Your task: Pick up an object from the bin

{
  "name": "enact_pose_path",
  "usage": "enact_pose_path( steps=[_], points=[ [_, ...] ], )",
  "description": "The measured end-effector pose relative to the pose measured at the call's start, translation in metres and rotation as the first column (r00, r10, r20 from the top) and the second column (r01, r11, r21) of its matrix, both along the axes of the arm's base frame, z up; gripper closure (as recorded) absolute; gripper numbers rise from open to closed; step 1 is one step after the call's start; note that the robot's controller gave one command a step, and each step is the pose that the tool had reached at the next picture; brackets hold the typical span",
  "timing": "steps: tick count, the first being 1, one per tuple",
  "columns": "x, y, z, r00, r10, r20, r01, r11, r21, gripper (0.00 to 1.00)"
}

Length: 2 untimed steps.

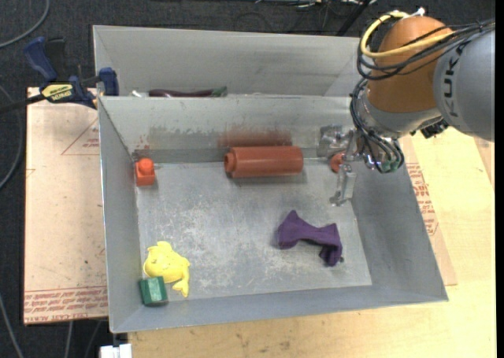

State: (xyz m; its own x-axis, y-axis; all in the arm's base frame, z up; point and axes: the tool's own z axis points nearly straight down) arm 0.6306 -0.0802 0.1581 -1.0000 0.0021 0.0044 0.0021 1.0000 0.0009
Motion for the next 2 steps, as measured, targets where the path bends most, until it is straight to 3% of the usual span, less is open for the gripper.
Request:
enact_pose_path(
  steps=[2],
  points=[
    [-0.004, 0.008, -0.009, 0.998, 0.061, 0.014, -0.061, 0.998, -0.003, 0.0]
  ],
)
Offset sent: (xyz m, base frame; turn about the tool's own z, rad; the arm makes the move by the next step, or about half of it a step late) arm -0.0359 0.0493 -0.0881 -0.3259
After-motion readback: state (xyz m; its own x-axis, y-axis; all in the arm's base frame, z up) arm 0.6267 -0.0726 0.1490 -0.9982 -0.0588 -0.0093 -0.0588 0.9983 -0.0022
